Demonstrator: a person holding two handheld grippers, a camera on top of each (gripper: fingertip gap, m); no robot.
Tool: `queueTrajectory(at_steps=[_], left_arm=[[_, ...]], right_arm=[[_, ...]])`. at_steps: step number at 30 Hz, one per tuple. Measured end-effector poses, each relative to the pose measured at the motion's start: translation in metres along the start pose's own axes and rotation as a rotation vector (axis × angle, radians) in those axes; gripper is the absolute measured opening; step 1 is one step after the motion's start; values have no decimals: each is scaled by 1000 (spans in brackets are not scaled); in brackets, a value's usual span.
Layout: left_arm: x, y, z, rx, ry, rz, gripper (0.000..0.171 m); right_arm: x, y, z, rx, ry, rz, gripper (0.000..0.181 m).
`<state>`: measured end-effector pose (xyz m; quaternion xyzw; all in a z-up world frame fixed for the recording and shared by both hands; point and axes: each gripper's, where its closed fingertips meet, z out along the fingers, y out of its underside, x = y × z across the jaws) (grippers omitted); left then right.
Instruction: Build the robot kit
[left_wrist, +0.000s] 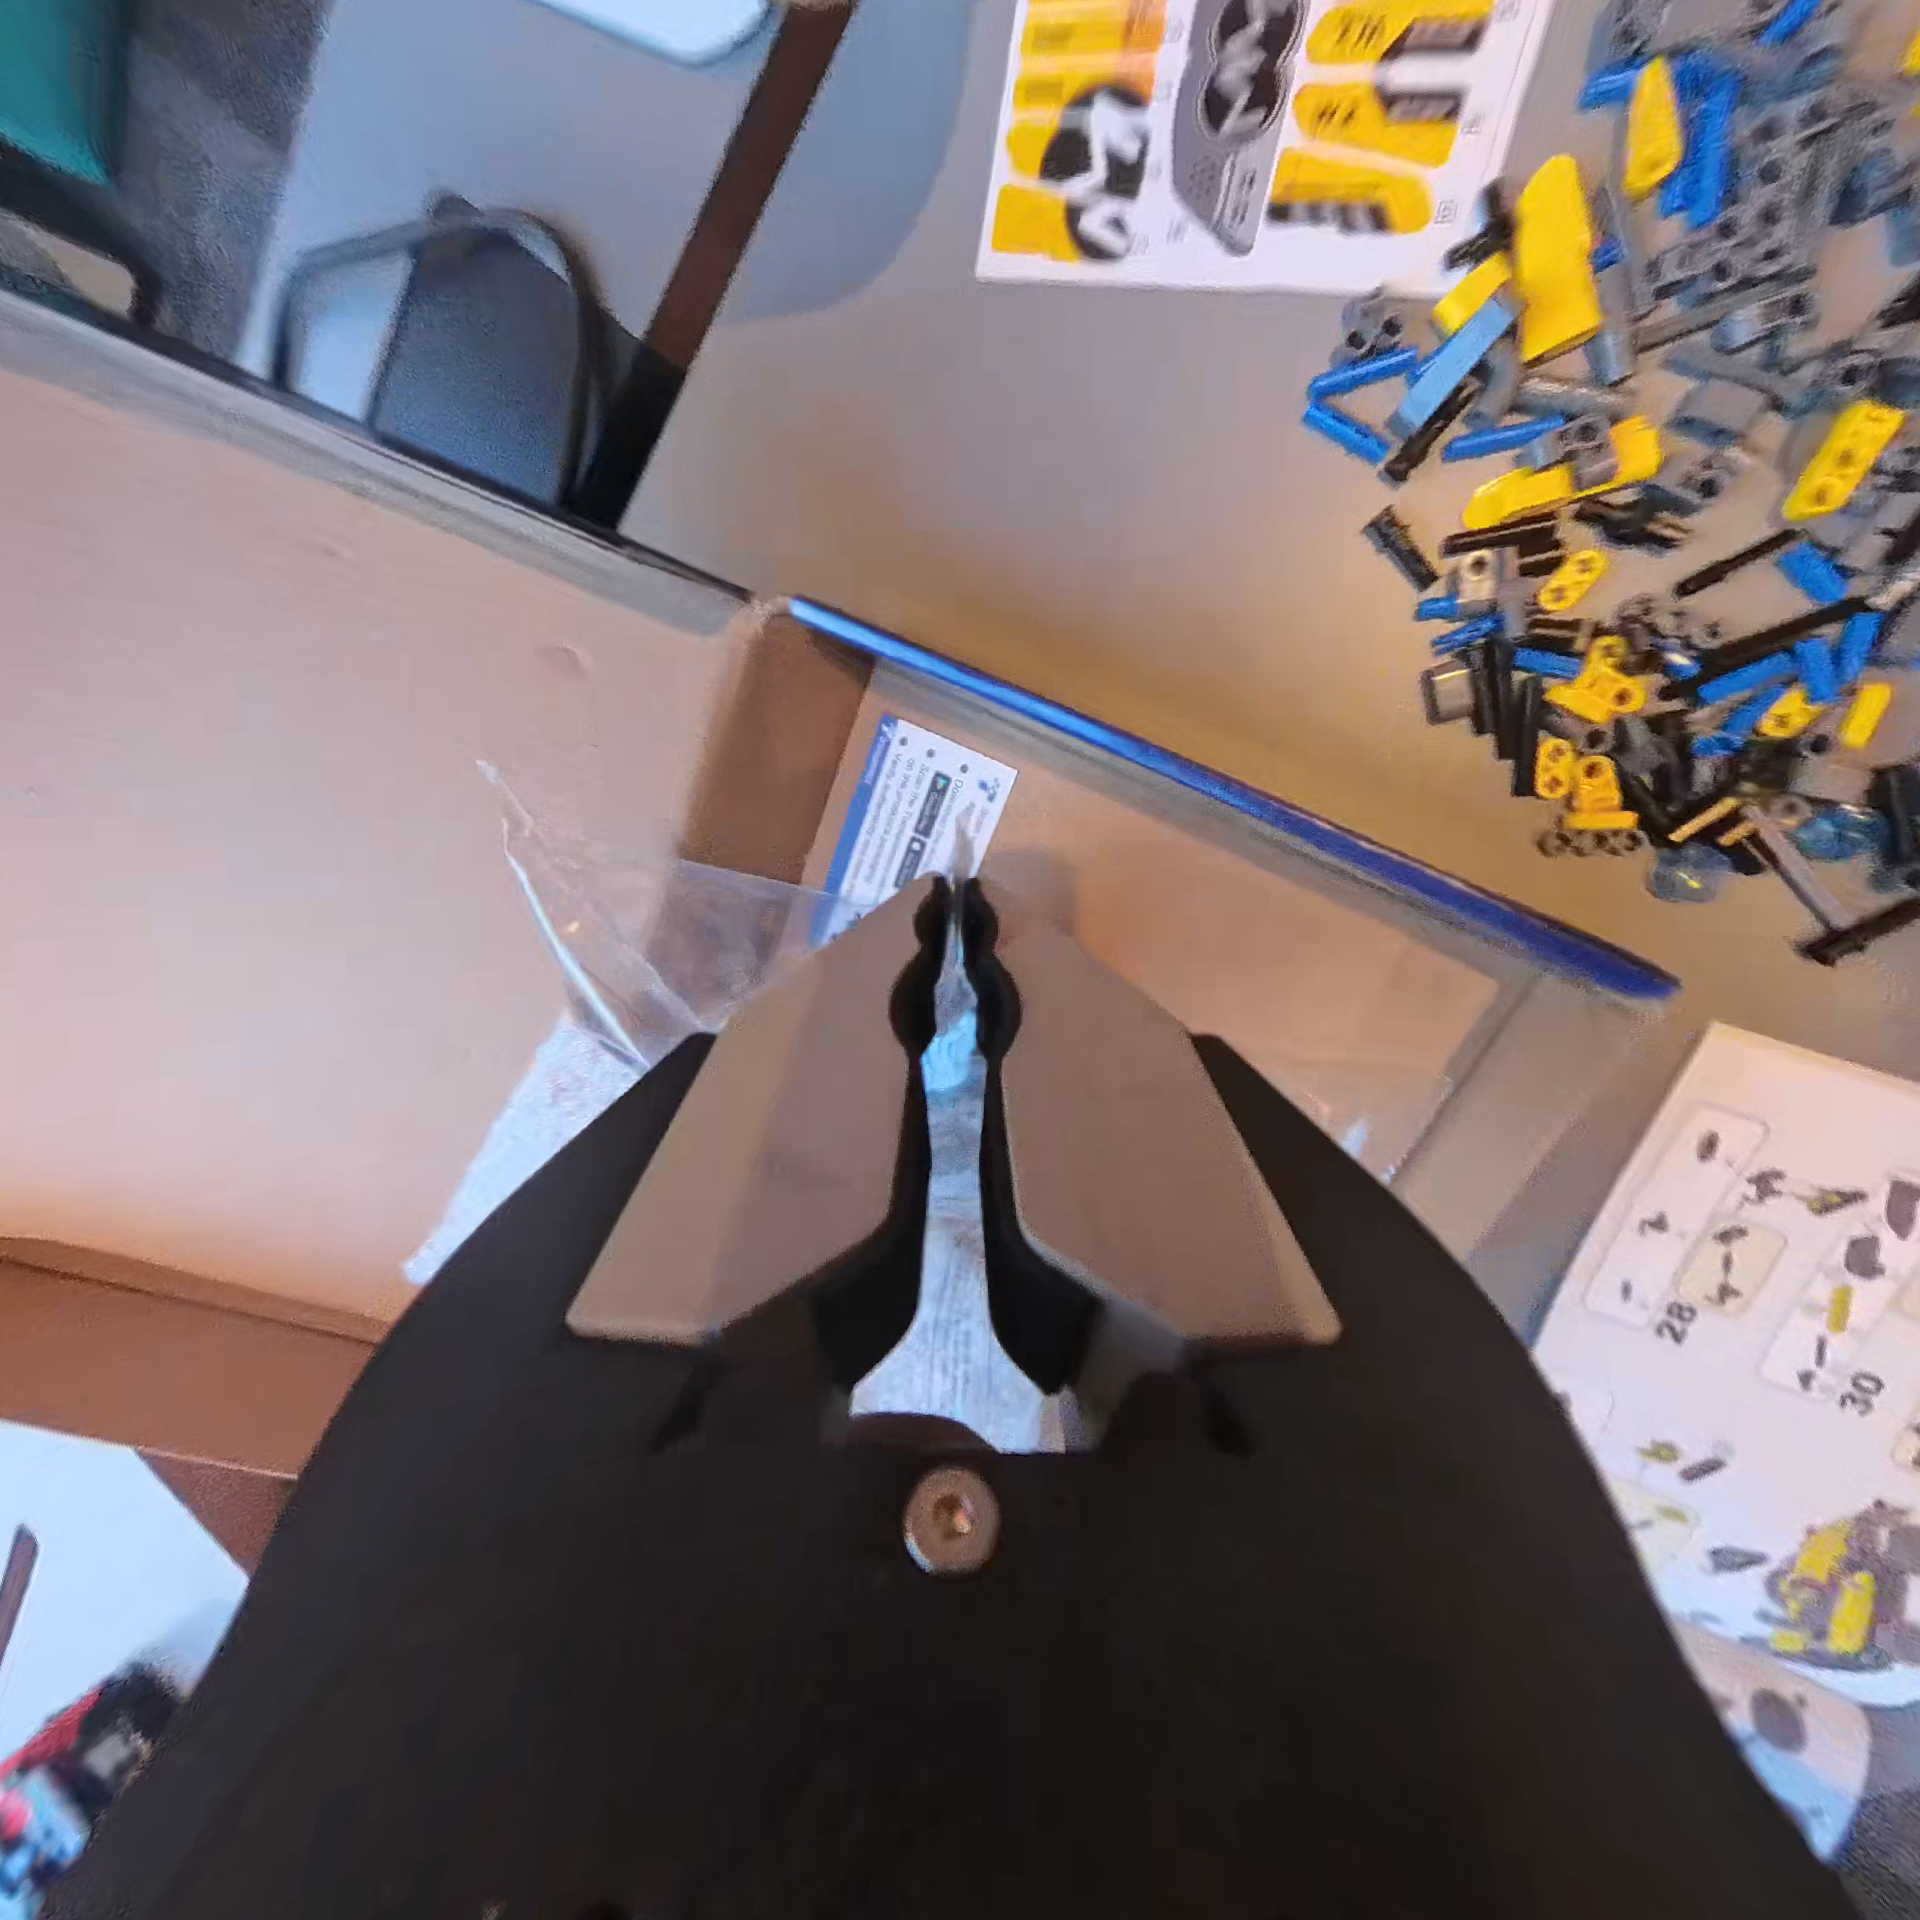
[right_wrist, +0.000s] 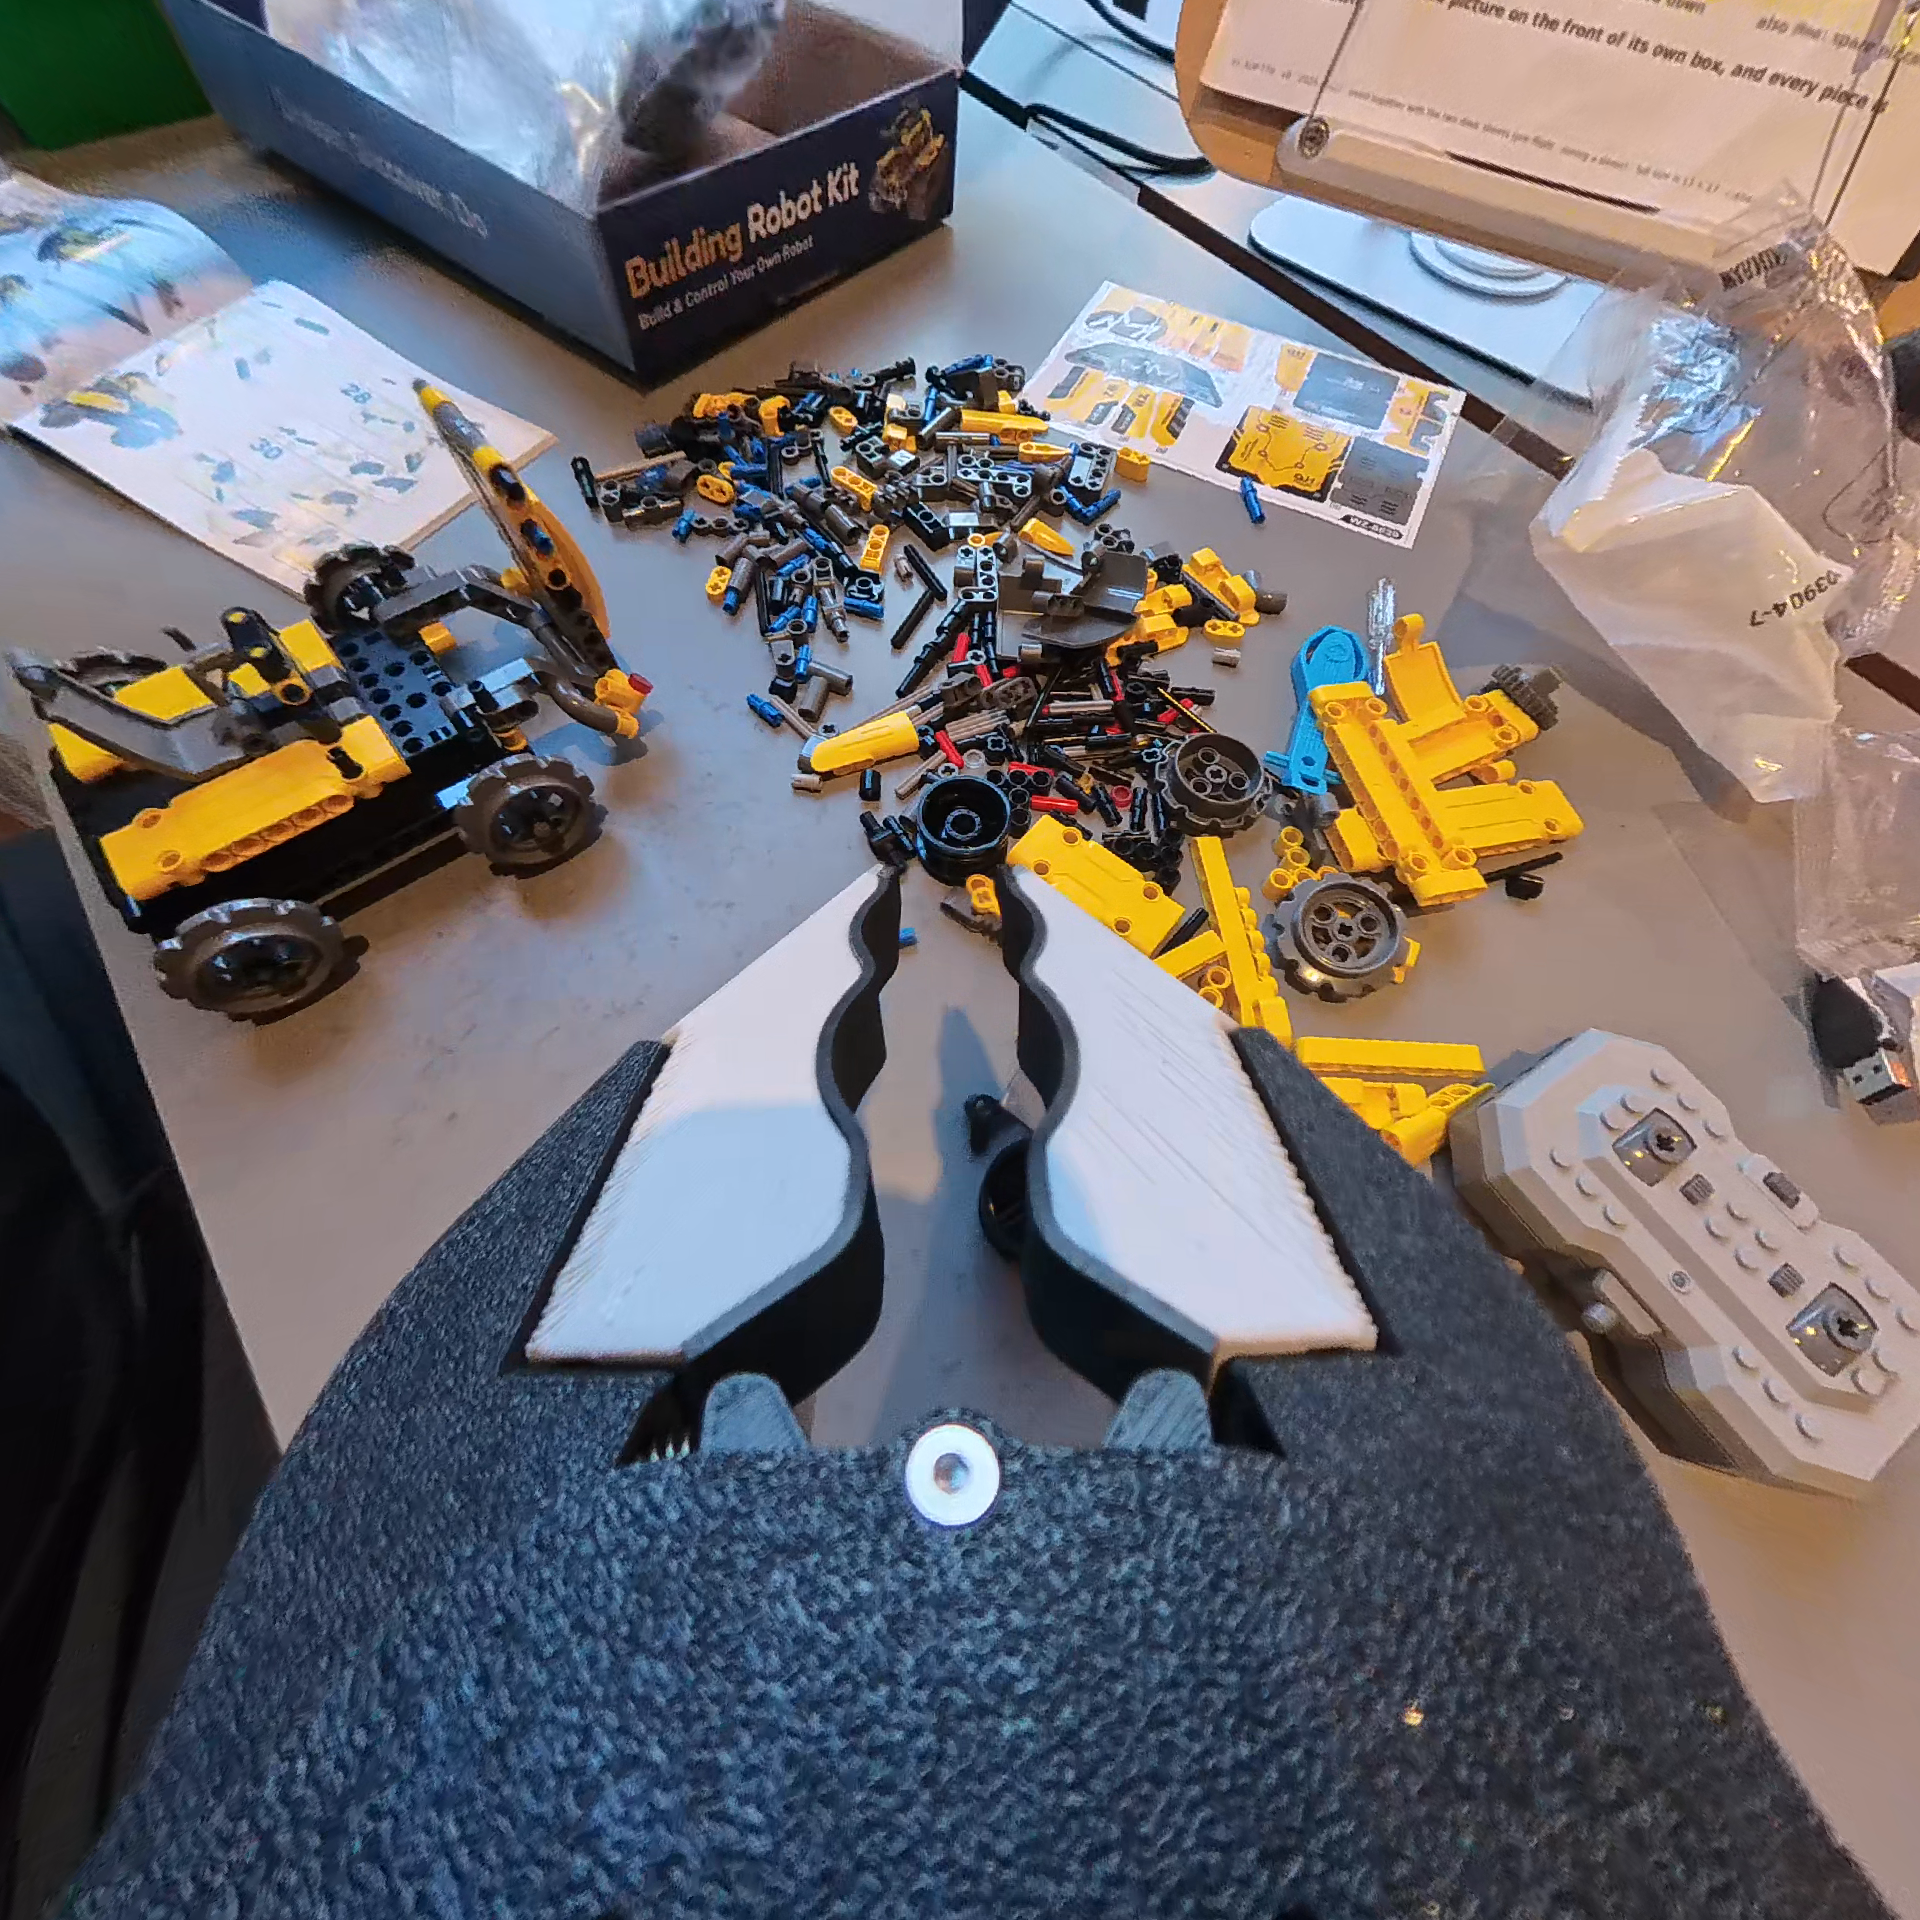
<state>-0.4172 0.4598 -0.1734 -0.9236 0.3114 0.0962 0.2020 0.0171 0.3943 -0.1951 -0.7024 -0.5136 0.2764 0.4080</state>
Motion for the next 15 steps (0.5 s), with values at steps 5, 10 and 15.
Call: queueTrajectory(at_steps=[5,10,15], left_arm=[[-8,-9,-74,299,42,59,0],[-7,-10,-132,616,116,18,0],[-24,-17,-155,738,59,-145,0]], right_arm=[[-5,-5,-3,11,-2,-21,18],[-10,-7,-1,15,-13,-23,18],[-21,-15,4,38,-40,-13,22]])
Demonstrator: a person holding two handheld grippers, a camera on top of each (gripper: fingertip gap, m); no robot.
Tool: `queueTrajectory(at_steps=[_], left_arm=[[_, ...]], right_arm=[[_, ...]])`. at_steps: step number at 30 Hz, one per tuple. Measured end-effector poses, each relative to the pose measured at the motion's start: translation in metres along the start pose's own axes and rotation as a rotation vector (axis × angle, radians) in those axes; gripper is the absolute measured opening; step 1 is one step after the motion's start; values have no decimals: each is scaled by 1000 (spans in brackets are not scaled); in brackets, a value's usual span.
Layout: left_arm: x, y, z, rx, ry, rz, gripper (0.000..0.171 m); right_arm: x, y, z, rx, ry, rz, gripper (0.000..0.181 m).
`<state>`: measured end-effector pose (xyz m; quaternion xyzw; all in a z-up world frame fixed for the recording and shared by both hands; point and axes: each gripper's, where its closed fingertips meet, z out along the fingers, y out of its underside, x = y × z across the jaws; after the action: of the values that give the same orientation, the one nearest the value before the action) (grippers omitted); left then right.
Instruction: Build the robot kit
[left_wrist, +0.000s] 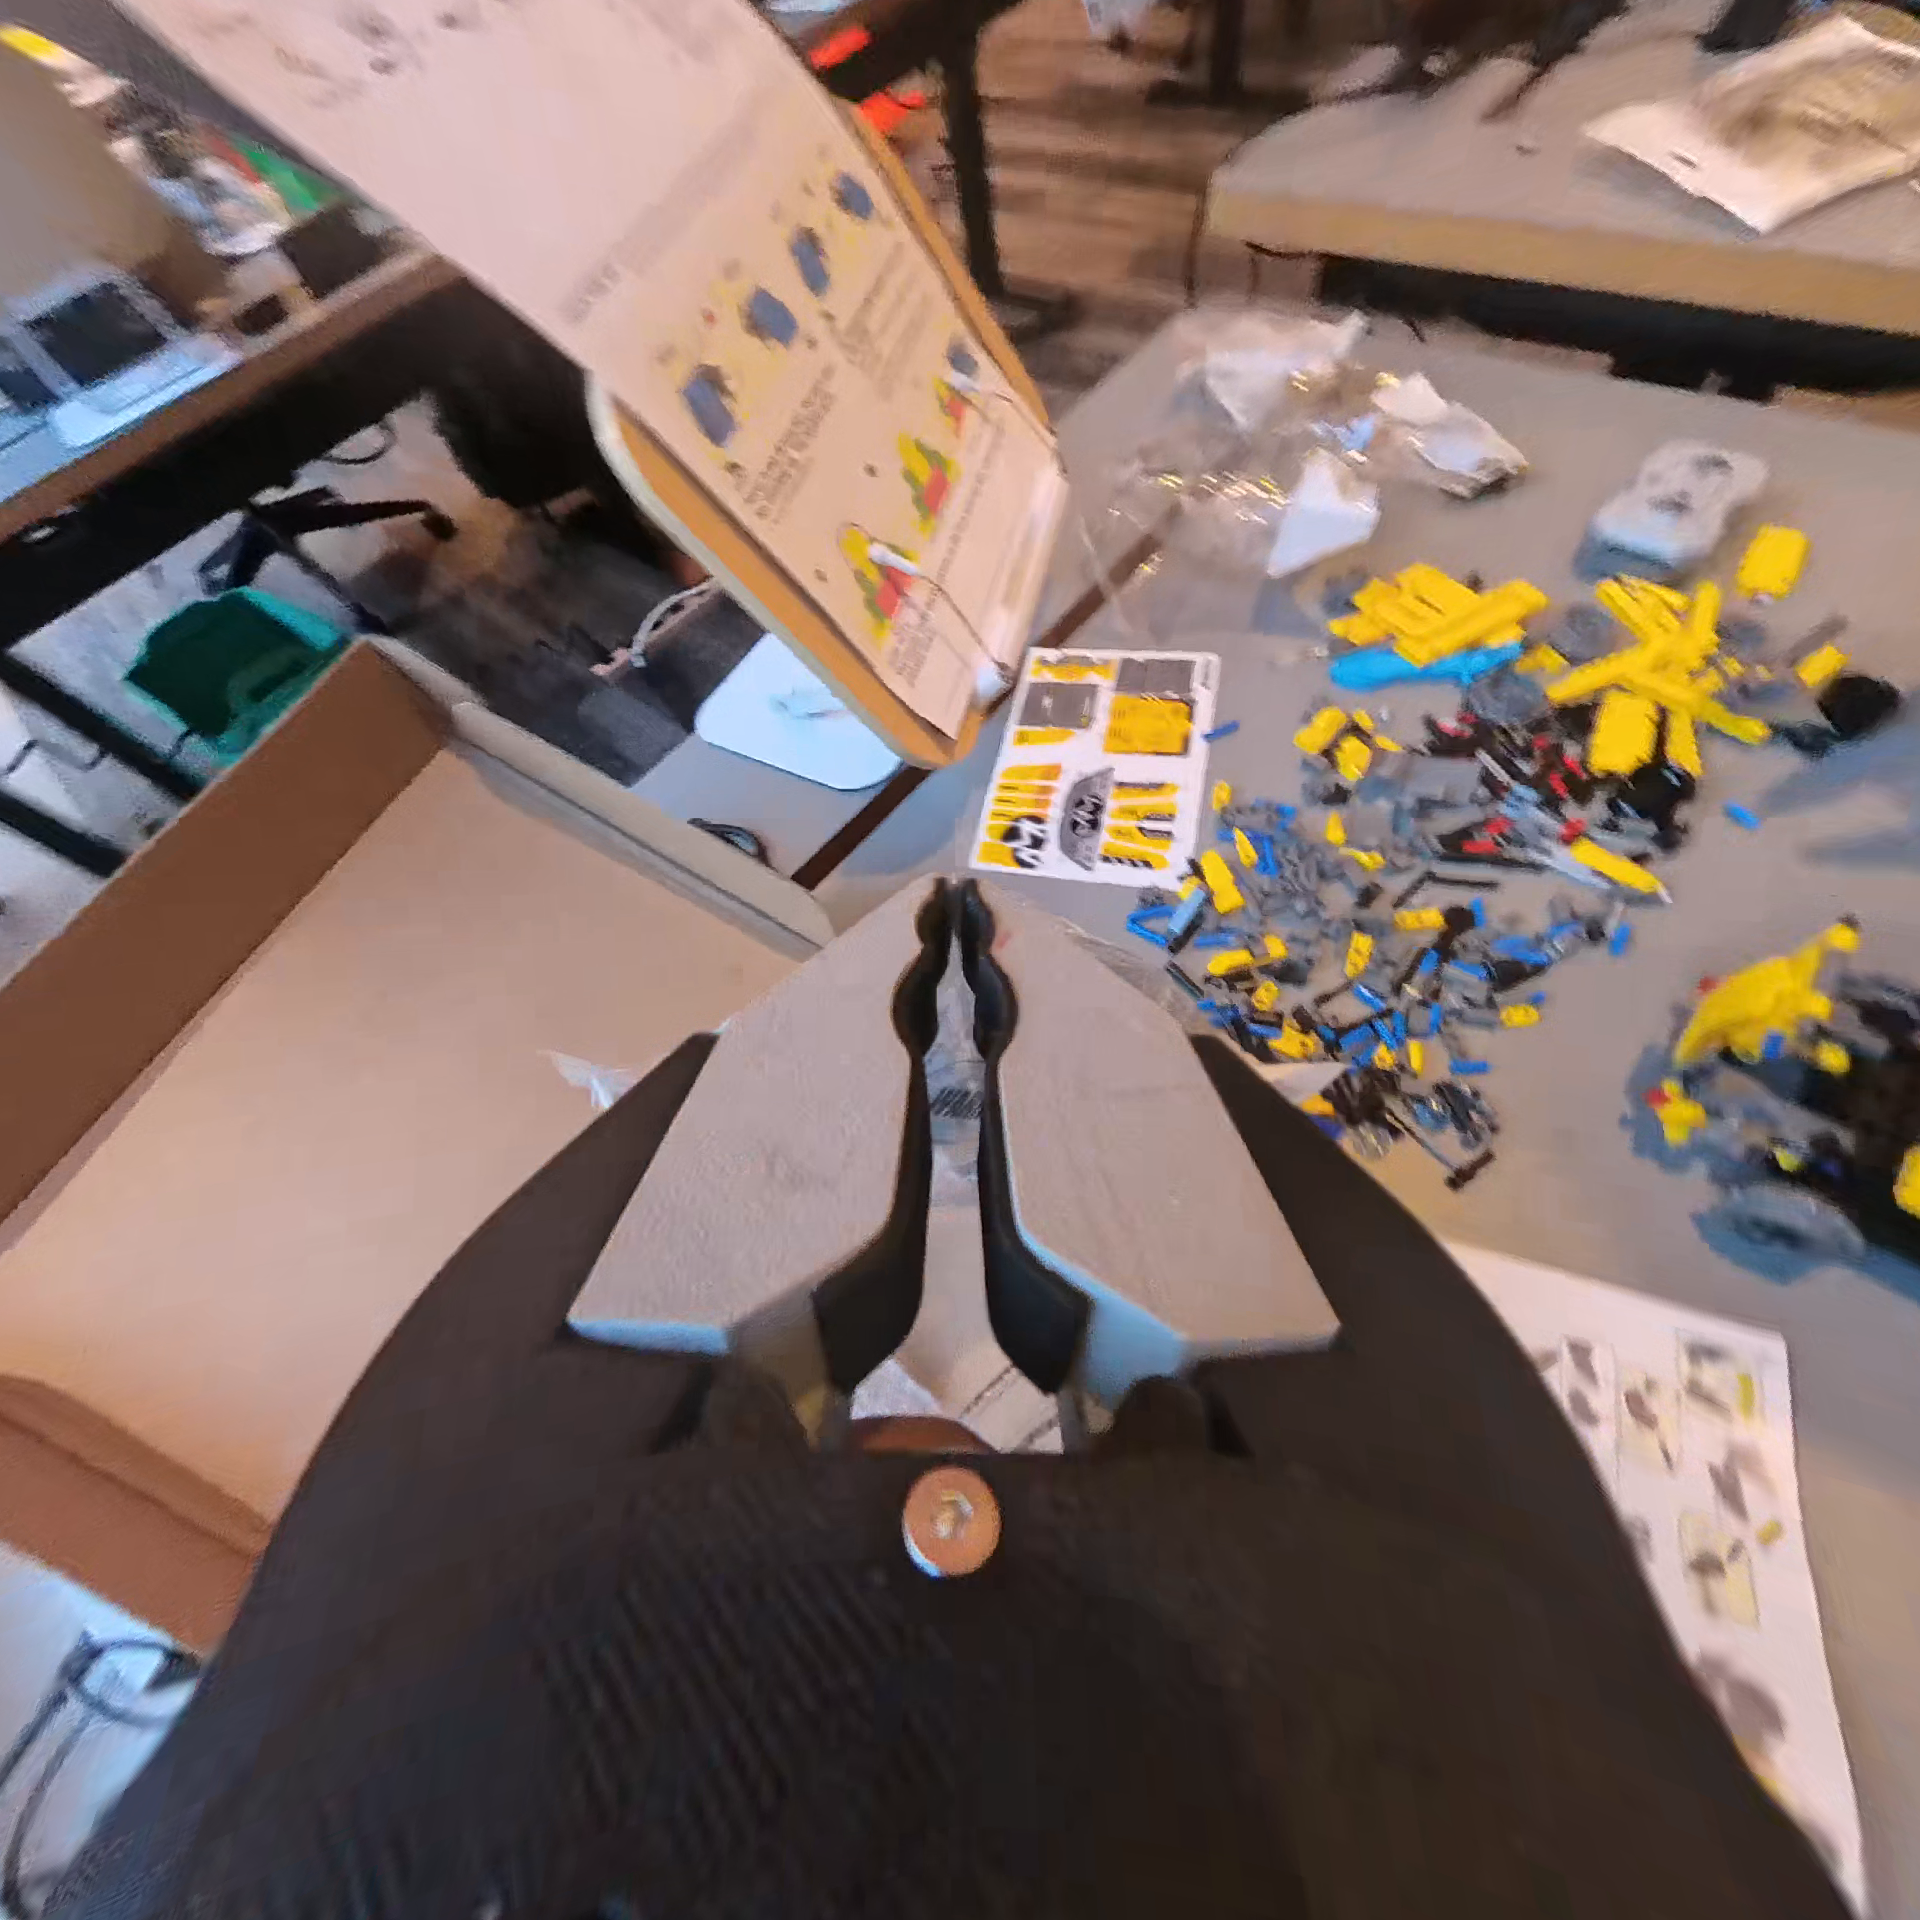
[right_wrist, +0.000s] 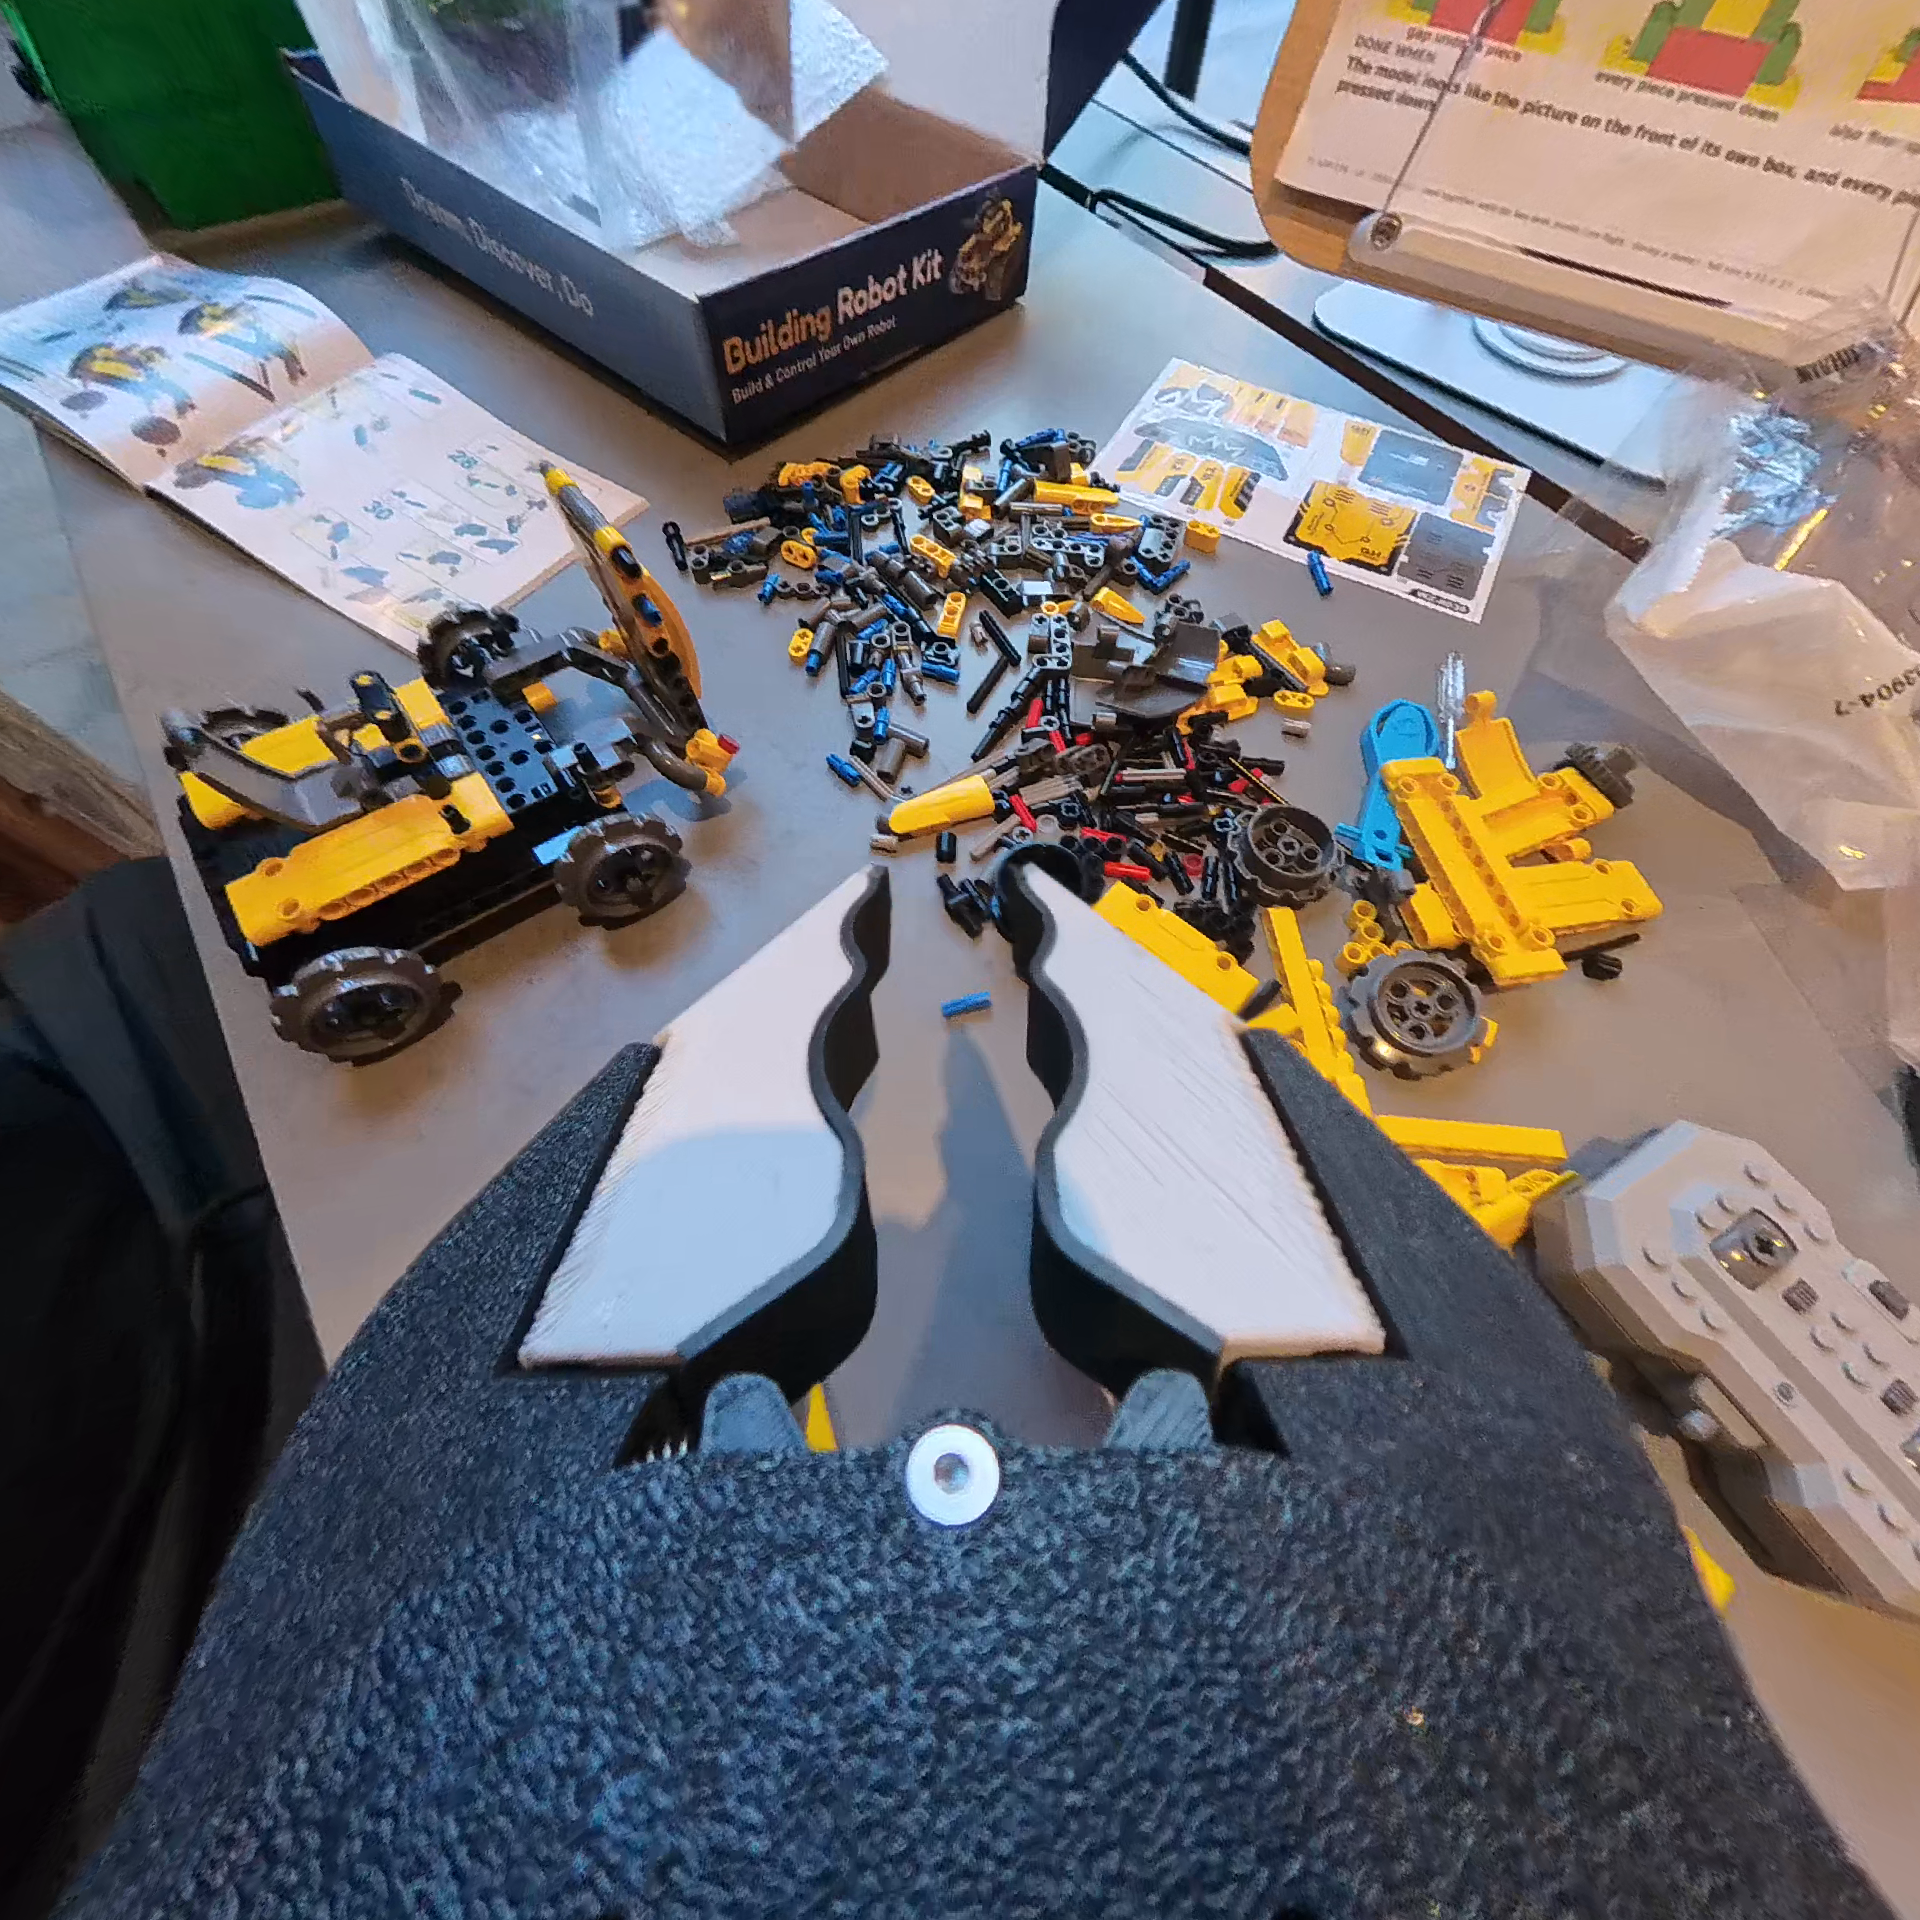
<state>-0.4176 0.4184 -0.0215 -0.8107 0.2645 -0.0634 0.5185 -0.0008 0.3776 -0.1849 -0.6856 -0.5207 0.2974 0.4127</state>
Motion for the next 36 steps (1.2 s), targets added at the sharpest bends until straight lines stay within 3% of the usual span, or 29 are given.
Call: queueTrajectory(at_steps=[7,11,16,22,29,31,32,33,34,36], left_arm=[[4,-54,-4,112,-118,-165,0],[63,-104,-15,262,58,24,0],[155,-143,-49,467,468,173,0],[259,-152,-104,629,1032,259,0],[336,-155,-135,747,1430,320,0],[352,-152,-130,714,1481,350,0],[358,-149,-125,690,1489,360,0],[361,-147,-122,677,1502,359,0],[363,-146,-120,675,1512,351,0],[362,-145,-116,678,1508,344,0]], right_arm=[[-20,-15,9,34,-12,-12,38],[-41,-37,11,105,-72,9,44],[-79,-70,10,211,-272,77,55],[-131,-110,-1,355,-624,175,79],[-179,-148,-1,420,-876,130,98],[-197,-159,-18,473,-1035,112,84],[-205,-161,-32,509,-1137,98,56],[-212,-162,-44,532,-1227,96,40],[-214,-163,-47,537,-1260,113,46],[-213,-163,-42,540,-1237,131,34]])
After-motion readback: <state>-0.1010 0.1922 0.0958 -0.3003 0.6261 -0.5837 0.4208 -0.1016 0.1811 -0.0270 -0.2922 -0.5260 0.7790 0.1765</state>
